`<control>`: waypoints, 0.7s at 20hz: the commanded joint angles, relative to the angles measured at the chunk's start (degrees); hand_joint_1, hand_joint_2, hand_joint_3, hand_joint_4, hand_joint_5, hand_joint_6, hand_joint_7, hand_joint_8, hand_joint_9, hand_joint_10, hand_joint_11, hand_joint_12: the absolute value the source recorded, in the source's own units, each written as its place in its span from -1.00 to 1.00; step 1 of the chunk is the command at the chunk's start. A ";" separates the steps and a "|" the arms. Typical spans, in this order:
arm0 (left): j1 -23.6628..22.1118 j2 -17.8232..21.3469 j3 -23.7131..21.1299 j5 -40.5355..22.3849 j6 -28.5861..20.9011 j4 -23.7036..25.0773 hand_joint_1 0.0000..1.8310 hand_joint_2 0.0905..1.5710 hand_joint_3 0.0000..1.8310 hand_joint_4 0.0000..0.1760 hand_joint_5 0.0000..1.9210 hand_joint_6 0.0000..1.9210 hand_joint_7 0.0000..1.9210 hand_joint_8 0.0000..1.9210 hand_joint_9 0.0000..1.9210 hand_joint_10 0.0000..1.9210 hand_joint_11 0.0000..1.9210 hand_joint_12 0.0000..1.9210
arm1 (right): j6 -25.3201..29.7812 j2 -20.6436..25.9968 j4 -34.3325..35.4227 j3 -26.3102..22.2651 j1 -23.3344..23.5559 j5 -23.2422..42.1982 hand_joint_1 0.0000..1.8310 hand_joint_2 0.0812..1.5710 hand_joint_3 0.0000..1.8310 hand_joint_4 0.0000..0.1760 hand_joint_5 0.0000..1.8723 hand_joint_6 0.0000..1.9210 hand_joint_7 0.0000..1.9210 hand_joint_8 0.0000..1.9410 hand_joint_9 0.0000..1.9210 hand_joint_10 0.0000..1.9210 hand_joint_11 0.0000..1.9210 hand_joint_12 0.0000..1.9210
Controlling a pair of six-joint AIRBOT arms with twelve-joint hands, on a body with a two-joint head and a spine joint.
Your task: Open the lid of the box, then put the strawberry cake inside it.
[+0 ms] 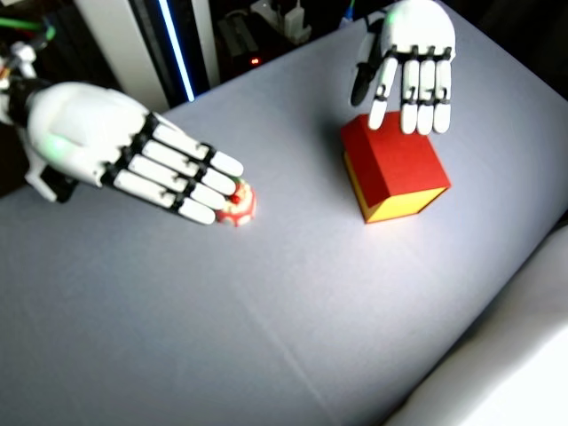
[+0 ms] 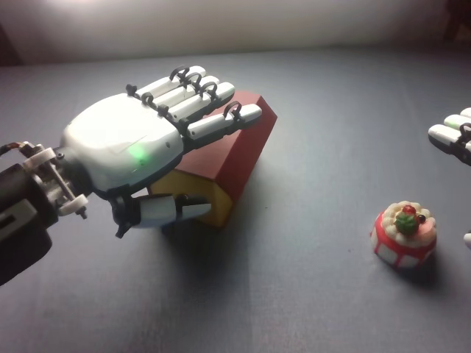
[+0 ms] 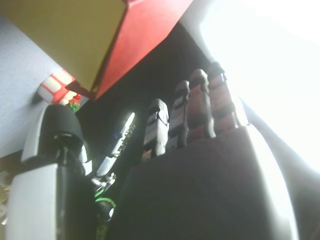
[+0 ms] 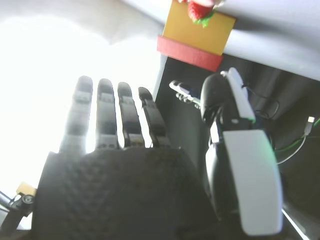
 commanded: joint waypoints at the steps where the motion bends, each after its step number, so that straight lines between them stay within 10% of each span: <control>1: -1.16 -0.33 0.58 -6.16 0.25 -0.76 -0.17 0.44 -1.00 1.00 -1.00 -1.00 -1.00 -1.00 -1.00 -1.00 -1.00 -1.00 | 0.45 -0.04 0.26 0.35 0.10 6.93 -0.51 0.65 -1.00 -1.00 -1.00 -1.00 -1.00 -1.00 -1.00 -1.00 -1.00 -1.00; 11: -1.90 -3.11 2.65 -7.19 0.57 -4.63 -0.11 0.41 -1.00 0.27 -1.00 -1.00 -1.00 -1.00 -1.00 -1.00 -1.00 -1.00 | 1.11 -0.59 0.63 0.64 -0.38 6.94 -0.53 0.65 -1.00 -1.00 -1.00 -1.00 -1.00 -1.00 -1.00 -1.00 -1.00 -1.00; 14: -2.10 -3.31 2.78 -8.61 0.10 -5.27 -0.16 0.43 -1.00 0.68 -1.00 -1.00 -1.00 -1.00 -1.00 -1.00 -1.00 -1.00 | 1.20 -0.83 0.72 0.70 -0.48 6.94 -0.48 0.64 -1.00 -1.00 -1.00 -1.00 -1.00 -1.00 -1.00 -1.00 -1.00 -1.00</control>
